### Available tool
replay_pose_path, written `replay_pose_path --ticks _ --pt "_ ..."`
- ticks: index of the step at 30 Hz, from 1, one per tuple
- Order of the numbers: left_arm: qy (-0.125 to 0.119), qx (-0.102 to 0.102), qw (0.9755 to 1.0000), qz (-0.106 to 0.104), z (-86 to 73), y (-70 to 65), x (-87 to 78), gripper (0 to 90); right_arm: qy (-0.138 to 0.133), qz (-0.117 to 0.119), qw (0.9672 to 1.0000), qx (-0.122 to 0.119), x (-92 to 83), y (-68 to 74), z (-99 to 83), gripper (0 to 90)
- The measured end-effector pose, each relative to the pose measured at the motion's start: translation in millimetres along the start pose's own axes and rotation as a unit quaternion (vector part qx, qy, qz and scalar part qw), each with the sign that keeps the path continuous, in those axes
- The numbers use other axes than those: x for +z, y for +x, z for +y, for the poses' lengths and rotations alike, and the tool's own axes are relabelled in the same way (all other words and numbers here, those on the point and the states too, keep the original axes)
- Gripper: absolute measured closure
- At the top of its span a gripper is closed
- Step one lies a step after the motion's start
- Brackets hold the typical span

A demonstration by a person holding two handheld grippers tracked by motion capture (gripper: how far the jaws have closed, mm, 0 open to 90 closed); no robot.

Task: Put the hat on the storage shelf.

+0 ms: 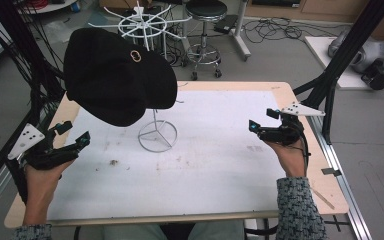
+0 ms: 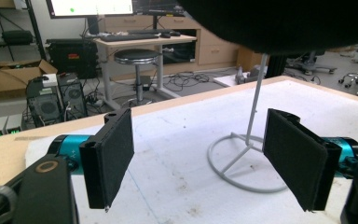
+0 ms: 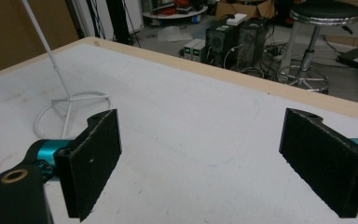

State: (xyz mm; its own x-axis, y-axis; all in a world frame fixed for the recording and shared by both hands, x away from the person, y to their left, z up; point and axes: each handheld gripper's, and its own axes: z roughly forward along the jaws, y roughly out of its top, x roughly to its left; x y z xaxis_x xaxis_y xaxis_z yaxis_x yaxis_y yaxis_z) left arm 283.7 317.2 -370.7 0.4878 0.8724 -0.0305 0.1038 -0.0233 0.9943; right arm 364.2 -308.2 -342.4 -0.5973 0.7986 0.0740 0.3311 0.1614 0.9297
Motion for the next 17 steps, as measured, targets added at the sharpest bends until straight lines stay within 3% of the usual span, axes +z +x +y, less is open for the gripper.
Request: replay_pose_path --ticks 8,17 --pt "0.010 -0.008 0.9999 0.003 -12.1 2.3 5.1 25.0 0.052 -0.004 0.9986 -0.005 11.4 -2.1 -6.1 11.8" --pt "0.016 -0.005 0.9998 -0.005 -13.4 0.6 9.3 25.0 0.049 -0.008 0.9988 -0.006 9.3 -2.1 -5.7 11.8"
